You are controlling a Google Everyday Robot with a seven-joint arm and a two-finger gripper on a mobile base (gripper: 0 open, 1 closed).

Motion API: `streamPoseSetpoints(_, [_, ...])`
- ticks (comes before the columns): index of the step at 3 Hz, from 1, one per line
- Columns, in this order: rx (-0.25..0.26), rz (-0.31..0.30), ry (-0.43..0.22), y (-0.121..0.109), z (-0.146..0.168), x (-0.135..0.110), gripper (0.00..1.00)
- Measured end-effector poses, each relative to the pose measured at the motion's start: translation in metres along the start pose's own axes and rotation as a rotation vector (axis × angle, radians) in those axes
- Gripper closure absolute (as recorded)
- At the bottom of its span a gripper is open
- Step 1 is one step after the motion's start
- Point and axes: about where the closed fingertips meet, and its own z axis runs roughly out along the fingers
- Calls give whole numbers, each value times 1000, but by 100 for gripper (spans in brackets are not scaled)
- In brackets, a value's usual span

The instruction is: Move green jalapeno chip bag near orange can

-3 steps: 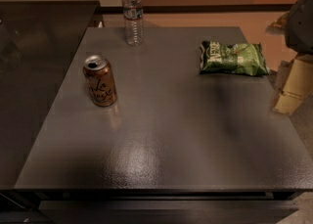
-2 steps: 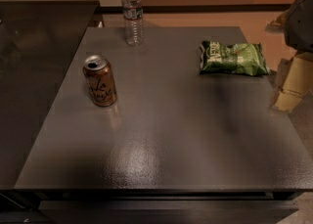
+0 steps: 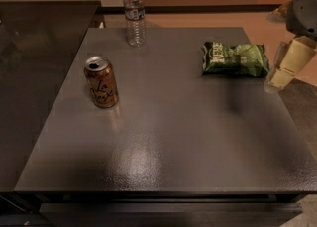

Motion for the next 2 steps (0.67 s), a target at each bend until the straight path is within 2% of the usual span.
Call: streamPoseSetpoints(2, [-6, 99, -116, -65, 53, 17, 0])
